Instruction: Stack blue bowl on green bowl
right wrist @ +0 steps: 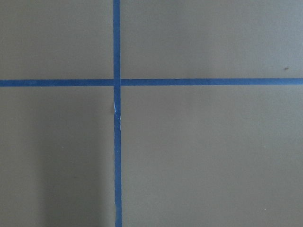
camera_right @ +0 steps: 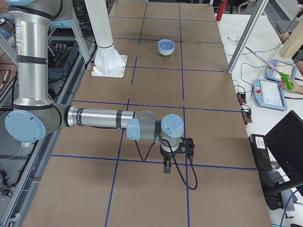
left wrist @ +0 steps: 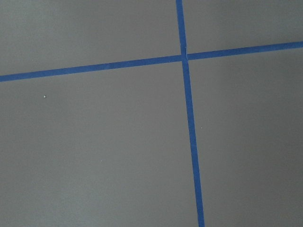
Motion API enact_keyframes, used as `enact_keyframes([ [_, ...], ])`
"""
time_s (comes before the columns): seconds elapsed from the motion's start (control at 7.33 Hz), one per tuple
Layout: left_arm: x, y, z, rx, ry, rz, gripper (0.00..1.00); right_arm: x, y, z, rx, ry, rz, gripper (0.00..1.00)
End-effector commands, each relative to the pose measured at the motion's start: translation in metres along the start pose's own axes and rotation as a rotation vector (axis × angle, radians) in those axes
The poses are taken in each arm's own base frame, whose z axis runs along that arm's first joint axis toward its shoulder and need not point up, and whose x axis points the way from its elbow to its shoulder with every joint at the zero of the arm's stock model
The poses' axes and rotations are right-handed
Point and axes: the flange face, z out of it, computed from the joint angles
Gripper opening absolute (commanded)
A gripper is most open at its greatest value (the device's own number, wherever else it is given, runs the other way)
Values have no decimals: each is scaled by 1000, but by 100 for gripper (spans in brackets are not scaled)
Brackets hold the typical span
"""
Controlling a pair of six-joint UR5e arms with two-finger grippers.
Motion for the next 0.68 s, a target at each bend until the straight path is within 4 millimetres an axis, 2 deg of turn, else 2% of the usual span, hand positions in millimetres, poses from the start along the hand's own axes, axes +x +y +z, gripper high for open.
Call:
enact_keyframes([
  [0.0, -1, 1, 1, -3, 0, -3, 100, 0, 0, 0, 0, 1, 0, 100],
  [0.55, 0, 0, 0, -2, 2, 4, 100, 0, 0, 0, -1, 1, 1, 100],
])
